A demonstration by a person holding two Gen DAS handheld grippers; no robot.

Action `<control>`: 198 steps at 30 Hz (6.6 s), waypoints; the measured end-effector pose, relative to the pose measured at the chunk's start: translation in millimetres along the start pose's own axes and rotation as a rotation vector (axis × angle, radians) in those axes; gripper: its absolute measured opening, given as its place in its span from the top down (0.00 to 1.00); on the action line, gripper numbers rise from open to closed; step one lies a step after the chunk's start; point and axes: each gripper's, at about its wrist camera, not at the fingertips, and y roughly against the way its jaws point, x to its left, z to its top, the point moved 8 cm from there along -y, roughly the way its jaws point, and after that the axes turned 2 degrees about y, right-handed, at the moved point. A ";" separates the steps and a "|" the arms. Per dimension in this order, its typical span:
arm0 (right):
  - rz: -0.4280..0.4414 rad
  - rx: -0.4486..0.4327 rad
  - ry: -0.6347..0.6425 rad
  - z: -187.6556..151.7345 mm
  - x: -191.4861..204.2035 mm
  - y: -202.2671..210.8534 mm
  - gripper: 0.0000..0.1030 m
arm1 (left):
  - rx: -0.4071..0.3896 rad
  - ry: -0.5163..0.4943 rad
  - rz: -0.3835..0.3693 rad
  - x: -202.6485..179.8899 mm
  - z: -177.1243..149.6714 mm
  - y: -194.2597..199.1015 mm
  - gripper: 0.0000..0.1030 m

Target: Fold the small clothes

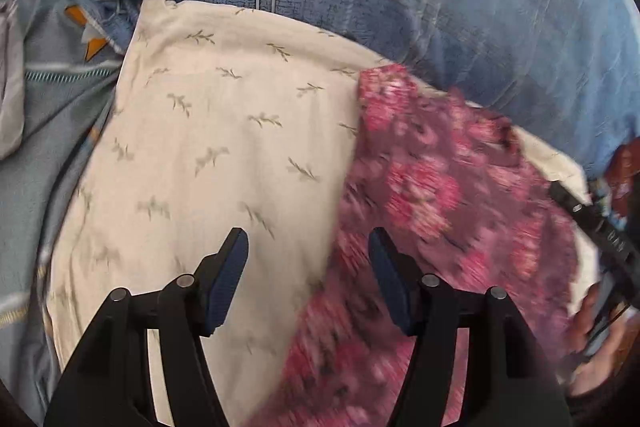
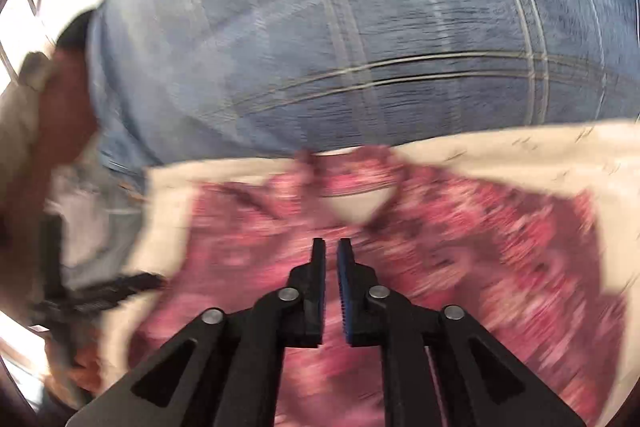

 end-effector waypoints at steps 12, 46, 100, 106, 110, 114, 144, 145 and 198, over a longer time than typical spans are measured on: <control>0.050 -0.066 -0.328 -103.2 -57.5 74.8 0.79 | 0.065 -0.023 -0.146 -46.5 -66.0 5.2 0.38; -0.001 -0.290 -0.486 -88.3 -102.2 144.0 0.53 | -0.010 0.008 -0.232 -33.0 -11.7 36.9 0.58; -0.135 0.157 -0.269 -290.1 -105.5 210.1 0.61 | 0.317 -0.239 -0.004 66.3 -254.7 87.1 0.34; -0.043 0.315 -0.158 -331.3 -72.9 199.0 0.60 | 0.368 -0.260 -0.033 68.7 -274.6 85.3 0.32; -0.029 0.398 -0.029 -346.2 -51.2 183.9 0.58 | 0.424 -0.327 -0.005 63.8 -292.6 80.0 0.31; -0.020 0.452 0.068 -353.4 -39.0 173.8 0.63 | 0.466 -0.349 0.025 69.1 -310.7 70.3 0.43; 0.203 -0.021 -0.304 -196.7 -64.1 212.7 0.90 | 0.263 0.023 -0.434 21.1 -158.7 82.5 0.96; 0.205 0.020 -0.285 -204.7 -58.3 212.0 0.82 | 0.260 0.007 -0.423 21.1 -160.0 84.5 0.96; -0.073 -0.188 -0.525 10.2 -196.1 76.0 0.95 | 0.193 0.380 -0.388 7.3 100.9 -51.9 0.94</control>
